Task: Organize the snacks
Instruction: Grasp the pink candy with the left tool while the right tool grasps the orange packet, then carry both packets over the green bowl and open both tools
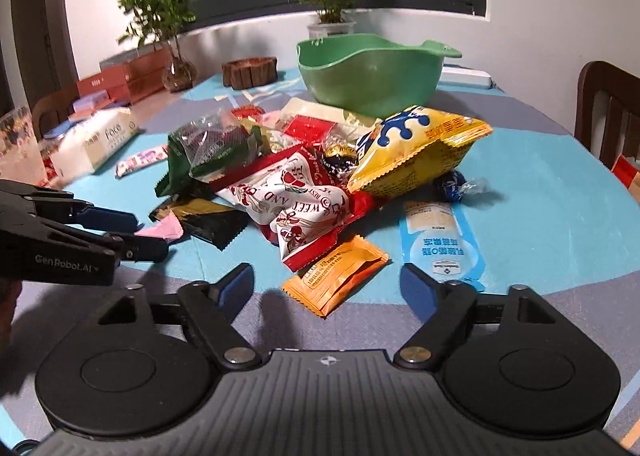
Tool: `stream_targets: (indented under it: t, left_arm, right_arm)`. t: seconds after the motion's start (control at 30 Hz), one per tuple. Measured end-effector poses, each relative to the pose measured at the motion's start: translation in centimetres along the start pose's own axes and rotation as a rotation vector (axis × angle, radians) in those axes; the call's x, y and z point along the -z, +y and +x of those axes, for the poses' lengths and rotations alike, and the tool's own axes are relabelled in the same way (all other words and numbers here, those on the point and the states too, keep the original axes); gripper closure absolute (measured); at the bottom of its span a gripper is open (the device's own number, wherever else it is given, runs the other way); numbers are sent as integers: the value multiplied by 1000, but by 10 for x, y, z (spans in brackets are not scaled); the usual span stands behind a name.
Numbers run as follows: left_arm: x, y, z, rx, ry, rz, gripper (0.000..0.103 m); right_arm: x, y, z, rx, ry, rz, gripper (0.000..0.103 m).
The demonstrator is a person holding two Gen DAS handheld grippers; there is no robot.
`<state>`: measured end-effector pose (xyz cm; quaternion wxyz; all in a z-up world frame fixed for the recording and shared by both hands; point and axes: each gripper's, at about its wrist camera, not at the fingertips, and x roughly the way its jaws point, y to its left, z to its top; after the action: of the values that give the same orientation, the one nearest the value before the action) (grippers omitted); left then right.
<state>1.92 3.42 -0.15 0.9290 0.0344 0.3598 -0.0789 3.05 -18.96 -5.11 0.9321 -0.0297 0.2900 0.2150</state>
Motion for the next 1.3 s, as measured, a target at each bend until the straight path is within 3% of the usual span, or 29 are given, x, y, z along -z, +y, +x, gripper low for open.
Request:
stream_targets:
  t: [0.03, 0.17, 0.33, 0.57, 0.7, 0.83, 0.87, 0.93, 1.3]
  left_arm:
    - [0, -1, 0, 0, -4, 5, 0]
    - [3, -8, -2, 4, -19, 51, 20]
    - [10, -12, -11, 25, -23, 75, 20]
    - [8, -16, -10, 41, -17, 75, 19]
    - [5, -18, -7, 43, -16, 71, 20]
    - [6, -20, -7, 36, -21, 79, 20]
    - [7, -20, -8, 34, -22, 79, 19]
    - [8, -19, -10, 34, -24, 78, 18]
    - [0, -14, -34, 45, -71, 70, 18]
  right_arm:
    - [-1, 1, 4, 4, 7, -2, 23]
    - [-3, 7, 14, 38, 16, -33, 23]
    - [2, 0, 3, 33, 2, -53, 55]
    - [10, -20, -13, 46, 6, -37, 55]
    - [8, -19, -8, 51, 5, -31, 45]
    - [4, -13, 0, 41, -3, -48, 44]
    - [3, -11, 1, 35, -4, -56, 46]
    - [2, -9, 1, 24, -5, -67, 66]
    - [15, -20, -31, 63, -33, -94, 67]
